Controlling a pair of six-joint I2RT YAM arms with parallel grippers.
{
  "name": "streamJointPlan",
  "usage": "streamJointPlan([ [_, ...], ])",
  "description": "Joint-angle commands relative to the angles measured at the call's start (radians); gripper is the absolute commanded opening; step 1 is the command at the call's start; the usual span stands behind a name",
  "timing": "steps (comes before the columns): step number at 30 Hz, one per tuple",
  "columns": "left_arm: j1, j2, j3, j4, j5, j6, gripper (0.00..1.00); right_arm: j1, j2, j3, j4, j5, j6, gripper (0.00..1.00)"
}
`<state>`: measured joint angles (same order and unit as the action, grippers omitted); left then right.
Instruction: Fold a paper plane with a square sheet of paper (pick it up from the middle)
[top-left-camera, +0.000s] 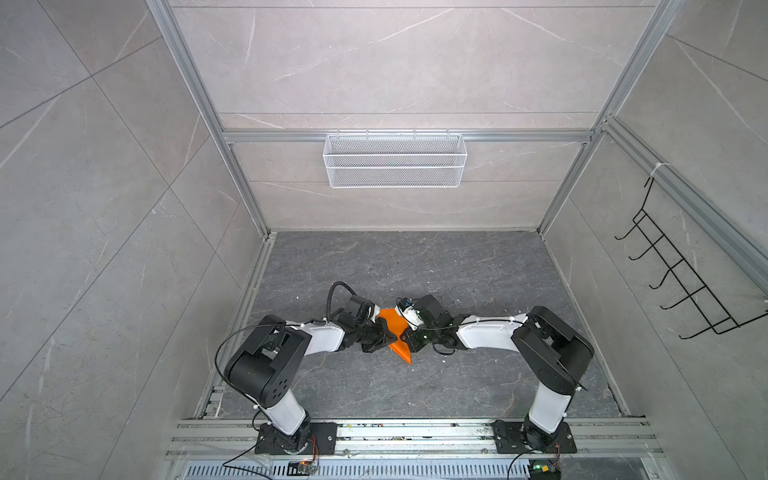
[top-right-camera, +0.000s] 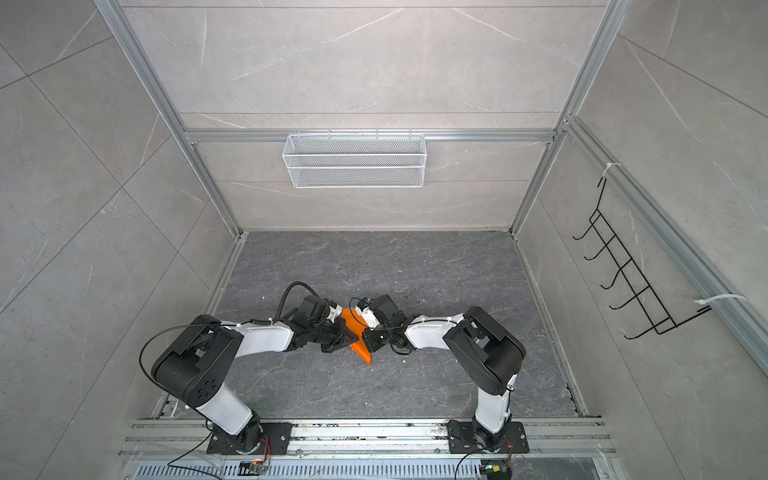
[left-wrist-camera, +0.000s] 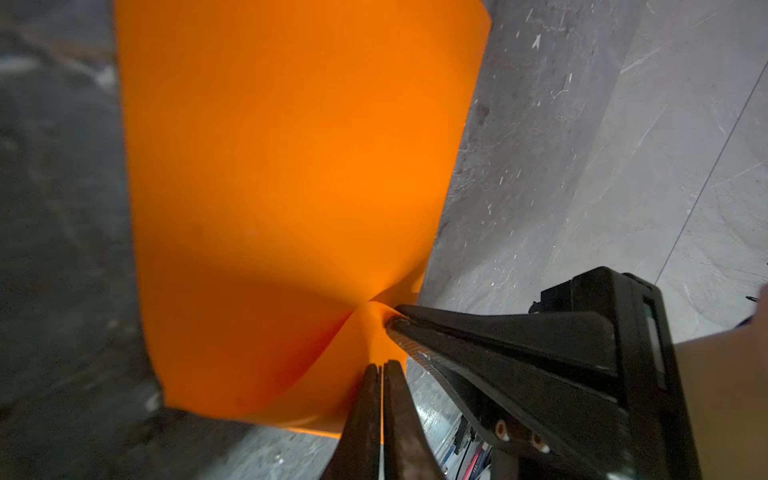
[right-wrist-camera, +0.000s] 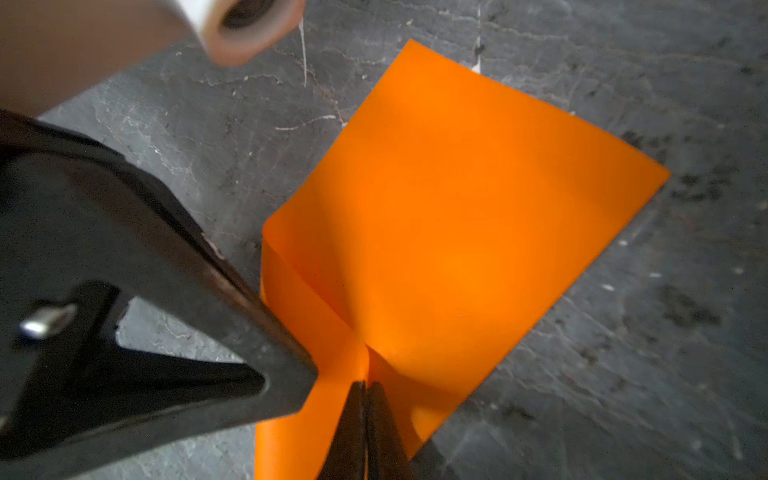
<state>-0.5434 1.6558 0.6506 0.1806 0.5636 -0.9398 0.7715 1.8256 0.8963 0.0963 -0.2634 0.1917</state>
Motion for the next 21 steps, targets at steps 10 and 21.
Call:
streamJointPlan([
  [10,-0.001,-0.002,-0.027,-0.001,-0.035,0.001,0.08,-0.005,0.036,0.027,-0.06,-0.04,0.002,0.09],
  [21,-0.003,-0.001,-0.033,-0.011,-0.042,0.009,0.08,-0.005,0.042,0.039,-0.067,-0.049,0.0,0.09],
])
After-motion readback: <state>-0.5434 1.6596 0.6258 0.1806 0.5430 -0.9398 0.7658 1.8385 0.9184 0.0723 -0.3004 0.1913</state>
